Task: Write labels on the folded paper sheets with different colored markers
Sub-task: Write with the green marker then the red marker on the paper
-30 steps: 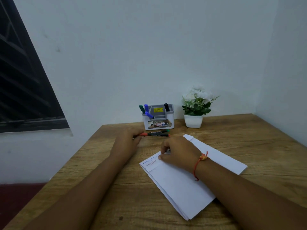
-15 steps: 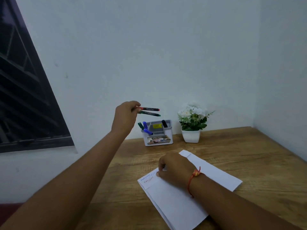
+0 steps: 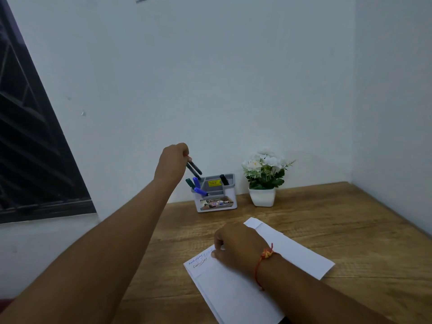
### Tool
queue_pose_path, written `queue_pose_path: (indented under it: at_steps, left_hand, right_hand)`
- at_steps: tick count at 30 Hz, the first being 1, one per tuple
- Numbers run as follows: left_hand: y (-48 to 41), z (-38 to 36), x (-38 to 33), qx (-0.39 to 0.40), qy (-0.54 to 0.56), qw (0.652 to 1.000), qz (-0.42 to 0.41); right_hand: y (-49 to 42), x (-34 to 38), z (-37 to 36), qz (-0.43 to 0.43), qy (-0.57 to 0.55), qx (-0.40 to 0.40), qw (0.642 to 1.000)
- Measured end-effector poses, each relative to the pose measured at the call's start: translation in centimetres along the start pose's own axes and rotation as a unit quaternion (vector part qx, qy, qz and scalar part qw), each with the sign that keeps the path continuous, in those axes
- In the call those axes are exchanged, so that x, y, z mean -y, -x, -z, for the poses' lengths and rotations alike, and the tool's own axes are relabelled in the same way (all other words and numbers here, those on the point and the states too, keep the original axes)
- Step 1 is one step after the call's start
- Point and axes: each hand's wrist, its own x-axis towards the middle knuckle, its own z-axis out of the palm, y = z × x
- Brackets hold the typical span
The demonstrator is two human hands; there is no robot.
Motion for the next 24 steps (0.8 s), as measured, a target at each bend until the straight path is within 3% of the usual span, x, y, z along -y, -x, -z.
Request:
queue_pose_path:
  at_steps: [15, 21, 24]
  left_hand:
    - [-0.1, -2.2, 0.1, 0.171, -0.086, 0.981, 0.026]
    - [0.3, -2.6, 0.4, 0.175, -0.056, 0.982, 0.045]
    - [1.5, -2.2, 0.3, 0.104, -0.011, 0.993, 0.050]
  right_hand:
    - [-0.4, -0.1, 0.2, -0.006, 0.001, 0.014, 1.000]
    - [-0.4, -0.1, 0.3, -0.001, 0.013, 0.021, 1.000]
    - [-0.1, -0.2, 0.3, 0.002, 0.013, 0.021, 1.000]
